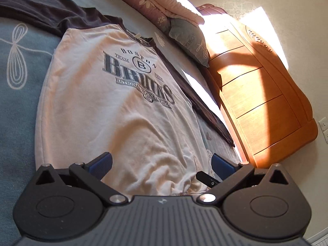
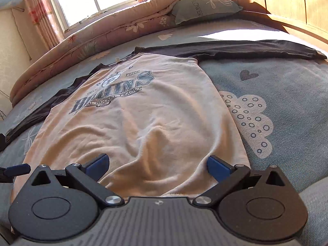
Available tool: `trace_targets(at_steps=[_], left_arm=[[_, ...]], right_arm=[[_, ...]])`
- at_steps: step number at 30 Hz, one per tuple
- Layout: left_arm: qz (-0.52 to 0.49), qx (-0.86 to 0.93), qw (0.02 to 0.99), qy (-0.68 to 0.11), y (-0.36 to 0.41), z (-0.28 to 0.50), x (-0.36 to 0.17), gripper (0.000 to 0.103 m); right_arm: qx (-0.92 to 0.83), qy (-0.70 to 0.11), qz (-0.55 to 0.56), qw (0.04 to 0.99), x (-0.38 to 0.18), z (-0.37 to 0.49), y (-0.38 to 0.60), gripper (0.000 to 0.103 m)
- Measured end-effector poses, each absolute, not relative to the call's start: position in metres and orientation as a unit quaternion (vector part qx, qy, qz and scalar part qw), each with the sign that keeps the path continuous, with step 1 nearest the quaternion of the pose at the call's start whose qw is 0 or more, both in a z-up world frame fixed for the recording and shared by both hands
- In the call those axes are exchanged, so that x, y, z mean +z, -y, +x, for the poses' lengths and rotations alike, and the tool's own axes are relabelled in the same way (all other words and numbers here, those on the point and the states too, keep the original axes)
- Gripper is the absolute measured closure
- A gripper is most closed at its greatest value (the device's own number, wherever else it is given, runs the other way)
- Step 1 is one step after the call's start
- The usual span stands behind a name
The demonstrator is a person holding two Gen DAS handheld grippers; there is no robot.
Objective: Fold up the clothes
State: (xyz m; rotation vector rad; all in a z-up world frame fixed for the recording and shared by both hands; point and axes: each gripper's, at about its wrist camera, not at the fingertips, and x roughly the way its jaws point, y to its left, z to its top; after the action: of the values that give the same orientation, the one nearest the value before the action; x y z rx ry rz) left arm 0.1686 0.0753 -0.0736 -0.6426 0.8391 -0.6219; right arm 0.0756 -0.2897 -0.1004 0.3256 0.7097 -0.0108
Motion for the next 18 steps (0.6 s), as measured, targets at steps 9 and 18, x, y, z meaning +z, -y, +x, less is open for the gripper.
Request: trace_targets(at_steps=[9,18], left_arm=[[-0.265,-0.181,0.871,-0.371,-0.174,0.237,-0.025,0.001],[-0.328,-0.203,0.835,-0.391,-0.148,0.367,-0.025,0.001]], right_arm=[[0.092,-0.351,0.143,0.921,-0.072,0.106,0.259,0.0],[0.256,-0.393,0.143,0.872,-0.056,0.208,0.216,0.0]])
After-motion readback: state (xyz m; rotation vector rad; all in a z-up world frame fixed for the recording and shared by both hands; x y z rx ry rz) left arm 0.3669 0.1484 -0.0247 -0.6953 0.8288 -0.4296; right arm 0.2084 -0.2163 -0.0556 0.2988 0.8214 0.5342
